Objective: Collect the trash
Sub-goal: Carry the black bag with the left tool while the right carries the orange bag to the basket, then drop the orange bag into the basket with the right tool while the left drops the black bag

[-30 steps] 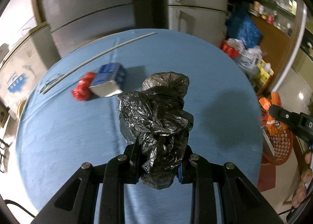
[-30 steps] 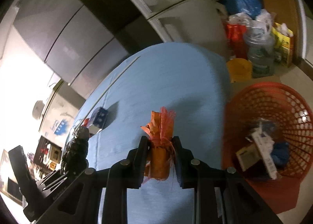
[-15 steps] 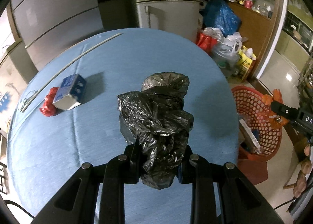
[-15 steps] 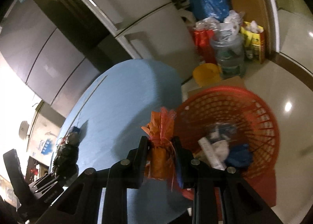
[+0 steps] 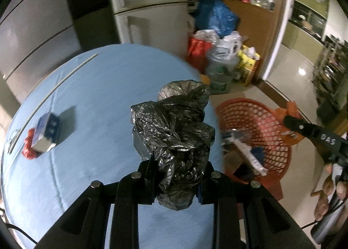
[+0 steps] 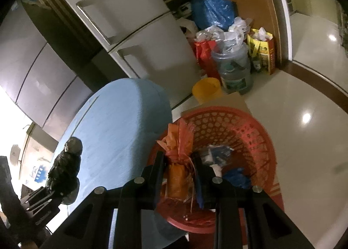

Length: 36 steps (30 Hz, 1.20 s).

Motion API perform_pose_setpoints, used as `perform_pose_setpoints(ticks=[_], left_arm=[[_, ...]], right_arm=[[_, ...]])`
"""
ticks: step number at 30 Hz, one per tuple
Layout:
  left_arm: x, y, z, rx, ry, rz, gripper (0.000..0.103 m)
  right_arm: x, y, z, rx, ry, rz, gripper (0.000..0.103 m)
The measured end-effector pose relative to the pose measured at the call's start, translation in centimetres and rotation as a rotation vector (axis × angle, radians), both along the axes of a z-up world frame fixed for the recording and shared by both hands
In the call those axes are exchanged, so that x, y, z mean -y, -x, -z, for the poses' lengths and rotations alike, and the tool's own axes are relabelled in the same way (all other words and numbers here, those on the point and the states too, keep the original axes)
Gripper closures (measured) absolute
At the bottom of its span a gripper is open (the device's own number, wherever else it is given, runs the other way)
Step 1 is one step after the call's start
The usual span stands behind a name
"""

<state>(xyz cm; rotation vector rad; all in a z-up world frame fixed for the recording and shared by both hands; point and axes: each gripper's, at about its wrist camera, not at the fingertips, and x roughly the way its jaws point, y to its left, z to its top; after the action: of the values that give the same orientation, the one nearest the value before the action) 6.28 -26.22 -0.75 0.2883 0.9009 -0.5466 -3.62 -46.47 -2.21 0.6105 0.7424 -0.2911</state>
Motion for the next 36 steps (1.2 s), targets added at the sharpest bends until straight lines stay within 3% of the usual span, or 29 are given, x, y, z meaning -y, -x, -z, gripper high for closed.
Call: perform_pose_setpoints(ticks=[9,36], left_arm=[[3.4,1.3,-0.4,0.001,0.009,0.098,0.075],[9.8,0.9,1.5,-0.055,-0.006,0.190,0.075]], right_arm=[[2.3,0.5,-0.1,-0.030,0.056,0.049,0.076],[6.1,-0.6,3.8,-0.178,0.043,0.072,0.074]])
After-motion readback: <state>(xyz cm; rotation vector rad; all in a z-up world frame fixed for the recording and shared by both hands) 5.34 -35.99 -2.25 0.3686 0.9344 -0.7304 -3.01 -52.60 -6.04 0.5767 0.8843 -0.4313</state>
